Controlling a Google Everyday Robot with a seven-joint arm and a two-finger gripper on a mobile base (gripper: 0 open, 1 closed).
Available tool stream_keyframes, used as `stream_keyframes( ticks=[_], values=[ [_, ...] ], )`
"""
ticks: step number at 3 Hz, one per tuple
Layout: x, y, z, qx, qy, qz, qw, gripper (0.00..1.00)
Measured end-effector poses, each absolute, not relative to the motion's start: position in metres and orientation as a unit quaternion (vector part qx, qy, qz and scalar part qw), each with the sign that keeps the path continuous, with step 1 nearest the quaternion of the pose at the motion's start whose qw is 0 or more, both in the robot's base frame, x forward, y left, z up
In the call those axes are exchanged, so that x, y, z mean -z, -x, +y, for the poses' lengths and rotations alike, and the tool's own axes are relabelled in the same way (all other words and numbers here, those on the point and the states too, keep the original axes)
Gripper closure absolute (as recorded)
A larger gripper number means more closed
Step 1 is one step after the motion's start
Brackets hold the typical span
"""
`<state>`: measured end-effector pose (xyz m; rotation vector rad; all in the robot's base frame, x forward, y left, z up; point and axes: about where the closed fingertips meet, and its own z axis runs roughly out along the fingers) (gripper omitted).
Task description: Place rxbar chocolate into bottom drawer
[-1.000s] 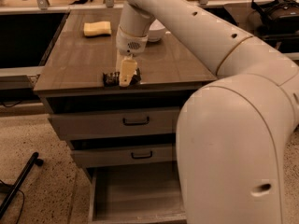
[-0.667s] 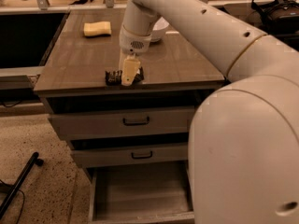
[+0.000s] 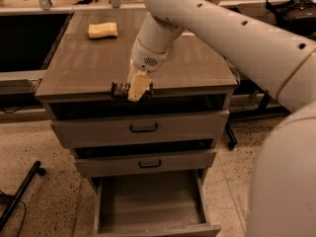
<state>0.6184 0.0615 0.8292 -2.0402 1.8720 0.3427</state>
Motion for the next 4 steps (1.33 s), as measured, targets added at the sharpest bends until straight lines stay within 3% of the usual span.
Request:
stream_keyframes(
  ticks=[2, 4],
  values=[
    [-0.822, -0.590, 0.055, -0.154, 0.669, 0.663, 0.297, 1.00],
    [-0.807, -0.581, 0.050, -0.159, 0.671, 0.666, 0.284, 1.00]
  ],
)
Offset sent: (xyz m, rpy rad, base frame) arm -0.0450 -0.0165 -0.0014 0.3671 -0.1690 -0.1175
